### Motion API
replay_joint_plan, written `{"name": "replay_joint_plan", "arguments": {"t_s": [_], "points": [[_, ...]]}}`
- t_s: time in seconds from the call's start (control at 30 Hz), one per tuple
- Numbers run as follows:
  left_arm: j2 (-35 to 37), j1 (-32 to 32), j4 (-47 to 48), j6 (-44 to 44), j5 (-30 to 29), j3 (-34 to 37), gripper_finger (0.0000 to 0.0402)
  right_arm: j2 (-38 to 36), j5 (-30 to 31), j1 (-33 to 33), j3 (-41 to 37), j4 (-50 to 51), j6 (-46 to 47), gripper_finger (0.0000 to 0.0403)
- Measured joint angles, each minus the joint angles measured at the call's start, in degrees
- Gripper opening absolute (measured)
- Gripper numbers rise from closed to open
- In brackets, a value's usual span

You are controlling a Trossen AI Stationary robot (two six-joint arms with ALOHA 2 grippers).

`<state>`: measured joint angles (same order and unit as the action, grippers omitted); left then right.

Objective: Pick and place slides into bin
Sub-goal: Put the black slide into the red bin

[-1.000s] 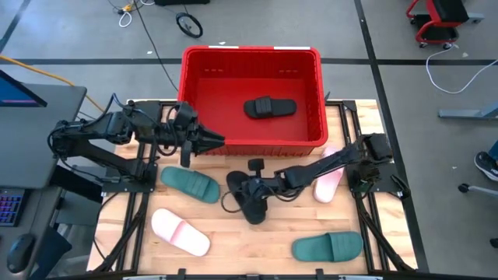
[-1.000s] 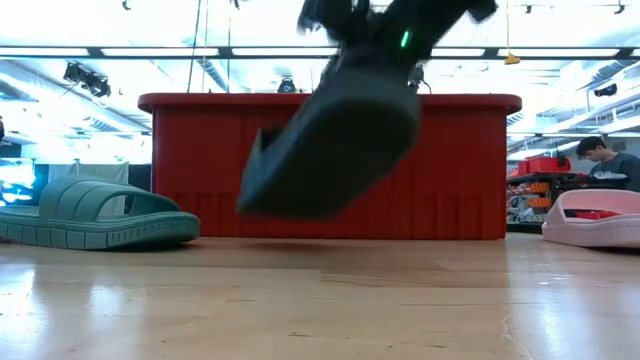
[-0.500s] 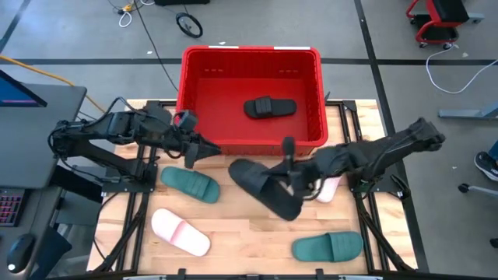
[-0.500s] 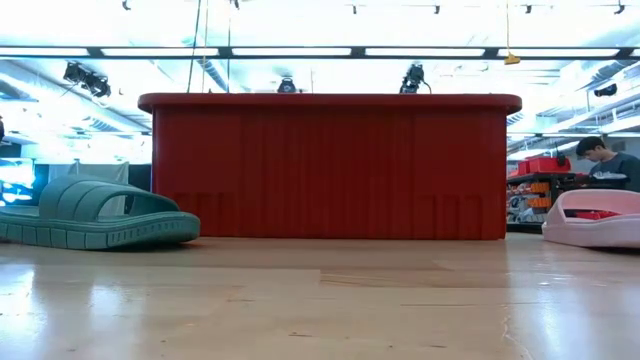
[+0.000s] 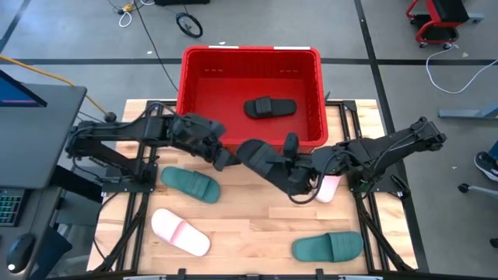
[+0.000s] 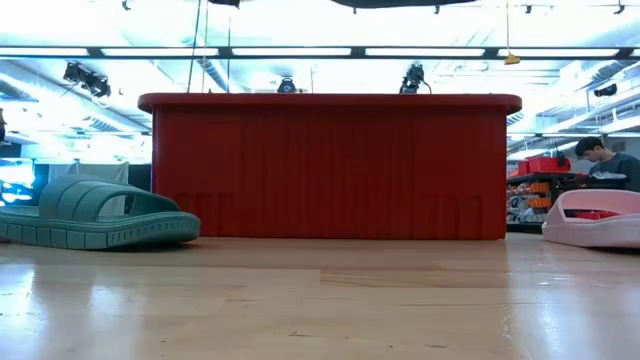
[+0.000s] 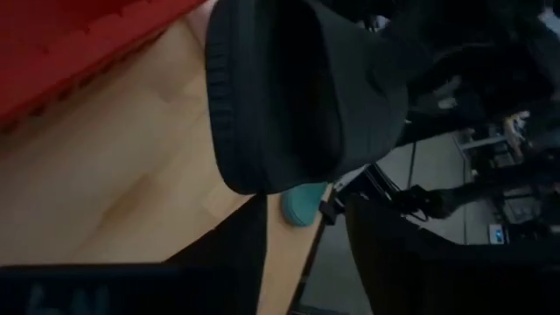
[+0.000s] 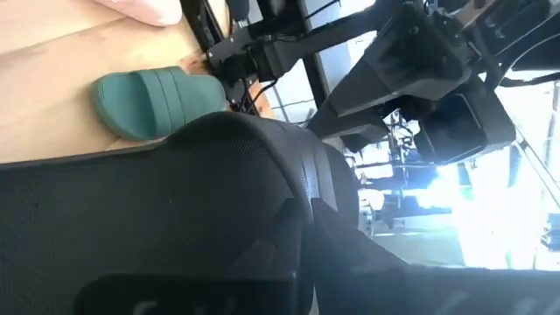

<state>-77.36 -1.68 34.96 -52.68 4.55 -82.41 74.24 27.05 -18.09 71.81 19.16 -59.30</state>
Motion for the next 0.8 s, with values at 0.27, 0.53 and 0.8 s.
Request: {"name": "replay_joint_plan", "arguments": {"t_s": [0.27,0.53,0.8], "points": [[-0.5,3.0,-2.0,3.7,-0.4,0.0,0.0240,-0.5,2.0,0.0,0.0,4.5,1.8,0.0009],[-0.5,4.0,-1.9,4.9,-0.3,0.0,0.0246,-0.5,4.8,0.0,0.0,10.3,3.8,0.0009],[-2.7,6.5,-0.8,6.0,-0.3,0.0,0.0247,-1.0,5.7,-0.1,0.0,9.6,2.7,0.0012]]}}
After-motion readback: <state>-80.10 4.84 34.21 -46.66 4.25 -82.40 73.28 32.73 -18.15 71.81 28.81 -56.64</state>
